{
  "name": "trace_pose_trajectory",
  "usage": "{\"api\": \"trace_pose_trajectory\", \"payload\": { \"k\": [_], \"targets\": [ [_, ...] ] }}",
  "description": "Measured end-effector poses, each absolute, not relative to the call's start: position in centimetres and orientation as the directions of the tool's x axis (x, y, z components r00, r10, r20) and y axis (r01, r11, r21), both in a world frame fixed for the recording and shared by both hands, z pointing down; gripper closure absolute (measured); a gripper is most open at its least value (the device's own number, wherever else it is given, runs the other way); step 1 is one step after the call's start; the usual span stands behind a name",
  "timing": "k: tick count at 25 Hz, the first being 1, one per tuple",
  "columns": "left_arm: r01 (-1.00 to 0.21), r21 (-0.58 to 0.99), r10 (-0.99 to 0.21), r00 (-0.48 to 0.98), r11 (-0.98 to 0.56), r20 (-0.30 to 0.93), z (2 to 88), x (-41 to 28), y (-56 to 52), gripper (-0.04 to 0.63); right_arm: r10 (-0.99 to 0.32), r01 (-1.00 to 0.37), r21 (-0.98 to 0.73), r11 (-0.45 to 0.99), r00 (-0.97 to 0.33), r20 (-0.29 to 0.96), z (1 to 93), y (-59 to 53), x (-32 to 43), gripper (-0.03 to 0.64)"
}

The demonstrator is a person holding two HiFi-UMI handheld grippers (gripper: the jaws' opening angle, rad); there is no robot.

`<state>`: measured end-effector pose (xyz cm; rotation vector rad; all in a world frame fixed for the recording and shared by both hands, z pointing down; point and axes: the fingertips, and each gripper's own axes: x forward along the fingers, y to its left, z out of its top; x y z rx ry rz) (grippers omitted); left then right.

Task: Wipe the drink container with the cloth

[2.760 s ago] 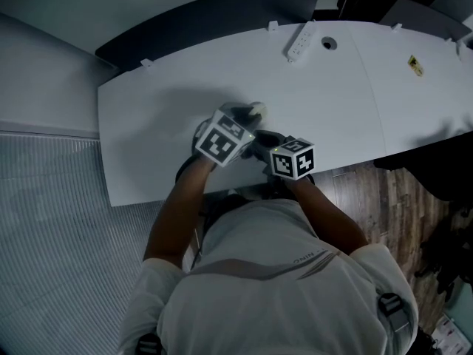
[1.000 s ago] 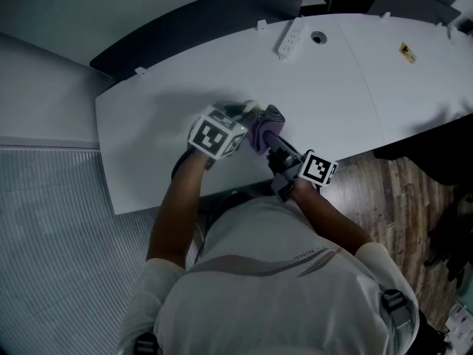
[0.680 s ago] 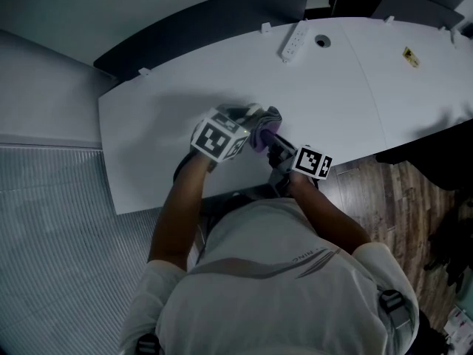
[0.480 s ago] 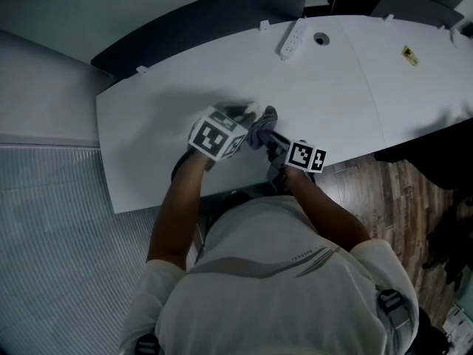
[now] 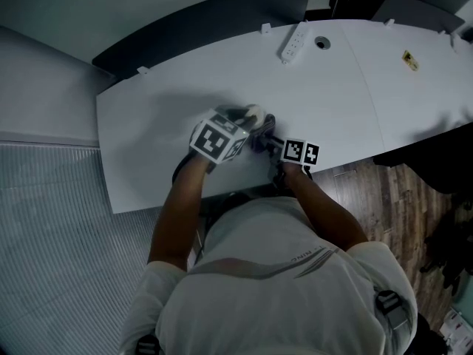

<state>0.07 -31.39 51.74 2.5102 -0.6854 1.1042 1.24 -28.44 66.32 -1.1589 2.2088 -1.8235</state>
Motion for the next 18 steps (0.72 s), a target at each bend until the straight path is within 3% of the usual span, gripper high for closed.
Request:
{"api": "trace_pose_trajectory", "payload": {
  "k": [5, 9, 15, 18],
  "targets": [
    [-0.543, 0.094, -0.3, 0.59, -0.834, 0.75, 51.9, 0.2, -31.4, 0.522, -0.514, -0.522, -0.852, 0.043, -0.742, 0.429, 66.0, -28.2, 2.1, 0.526],
    [-0.539, 0.094, -0.296, 0.591, -0.837, 0.75, 51.9, 0.2, -31.4, 0.522, -0.616, -0.529, -0.846, 0.071, -0.69, 0.379, 62.2, -29.5, 6.1, 0.526],
    [-0.538, 0.096, -0.295, 0.594, -0.838, 0.748, 51.9, -0.1, -31.5, 0.522, -0.773, -0.199, -0.979, 0.044, -0.628, 0.092, 55.2, -34.5, 10.0, 0.529],
    [-0.535, 0.095, -0.291, 0.591, -0.84, 0.752, 51.9, 0.0, -31.3, 0.522, -0.777, -0.124, -0.987, 0.102, -0.63, -0.001, 52.7, -36.2, 9.6, 0.529]
  ]
}}
